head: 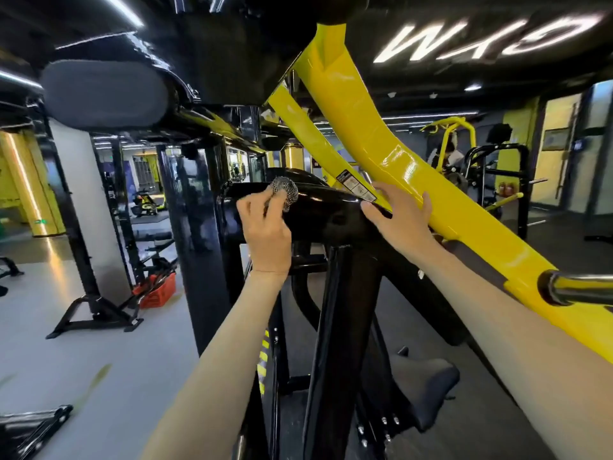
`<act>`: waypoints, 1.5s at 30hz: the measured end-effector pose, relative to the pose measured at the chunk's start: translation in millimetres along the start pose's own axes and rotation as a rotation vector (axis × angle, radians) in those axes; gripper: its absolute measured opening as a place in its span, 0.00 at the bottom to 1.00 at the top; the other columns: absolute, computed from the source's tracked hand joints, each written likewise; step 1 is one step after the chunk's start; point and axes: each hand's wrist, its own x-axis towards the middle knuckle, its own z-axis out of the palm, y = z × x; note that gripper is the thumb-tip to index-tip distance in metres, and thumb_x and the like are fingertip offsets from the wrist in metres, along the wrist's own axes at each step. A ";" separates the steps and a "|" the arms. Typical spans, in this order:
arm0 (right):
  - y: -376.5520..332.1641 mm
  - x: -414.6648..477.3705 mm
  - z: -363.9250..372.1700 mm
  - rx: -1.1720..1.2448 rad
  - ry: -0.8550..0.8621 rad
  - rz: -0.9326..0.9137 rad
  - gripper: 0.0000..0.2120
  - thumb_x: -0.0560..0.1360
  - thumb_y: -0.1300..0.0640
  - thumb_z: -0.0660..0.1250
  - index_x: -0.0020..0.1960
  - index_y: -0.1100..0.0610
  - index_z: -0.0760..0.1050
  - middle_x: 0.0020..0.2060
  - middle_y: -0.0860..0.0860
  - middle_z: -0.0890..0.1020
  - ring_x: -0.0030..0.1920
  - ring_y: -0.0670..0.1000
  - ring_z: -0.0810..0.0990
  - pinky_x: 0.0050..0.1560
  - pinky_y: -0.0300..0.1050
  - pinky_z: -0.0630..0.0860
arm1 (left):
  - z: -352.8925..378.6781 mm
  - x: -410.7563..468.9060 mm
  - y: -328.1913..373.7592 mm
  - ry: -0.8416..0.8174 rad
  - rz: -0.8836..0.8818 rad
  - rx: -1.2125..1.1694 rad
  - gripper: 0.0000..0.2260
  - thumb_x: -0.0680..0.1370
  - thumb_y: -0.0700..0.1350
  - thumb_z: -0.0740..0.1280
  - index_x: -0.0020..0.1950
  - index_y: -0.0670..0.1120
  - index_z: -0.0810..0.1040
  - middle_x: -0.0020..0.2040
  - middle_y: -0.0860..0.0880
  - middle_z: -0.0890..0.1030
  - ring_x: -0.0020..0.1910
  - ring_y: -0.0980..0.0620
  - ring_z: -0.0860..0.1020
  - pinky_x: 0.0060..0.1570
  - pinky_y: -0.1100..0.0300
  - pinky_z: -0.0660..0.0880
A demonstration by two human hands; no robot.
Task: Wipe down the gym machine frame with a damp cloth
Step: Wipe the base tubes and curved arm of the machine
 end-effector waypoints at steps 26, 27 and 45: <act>158.8 -65.0 -22.8 0.166 -0.154 0.147 0.17 0.81 0.62 0.58 0.69 0.59 0.72 0.62 0.55 0.74 0.65 0.55 0.69 0.59 0.41 0.65 | 67.0 -103.8 151.3 -0.543 0.735 -0.100 0.02 0.76 0.32 0.67 0.46 0.36 0.80 0.47 0.38 0.82 0.44 0.45 0.70 0.47 0.56 0.72; 158.6 -66.5 -22.1 0.186 -0.158 0.158 0.17 0.81 0.63 0.57 0.69 0.58 0.71 0.61 0.54 0.73 0.65 0.54 0.68 0.56 0.38 0.65 | 64.4 -94.7 146.3 -0.515 0.693 -0.089 0.04 0.77 0.32 0.66 0.46 0.35 0.80 0.46 0.38 0.82 0.44 0.45 0.70 0.46 0.55 0.72; 160.9 -65.0 -17.9 0.180 -0.096 0.134 0.22 0.77 0.70 0.56 0.68 0.58 0.74 0.59 0.54 0.74 0.61 0.54 0.70 0.64 0.49 0.67 | 66.3 -132.7 176.6 -0.613 0.495 -0.094 0.13 0.80 0.33 0.58 0.45 0.35 0.82 0.45 0.41 0.82 0.44 0.46 0.68 0.48 0.55 0.70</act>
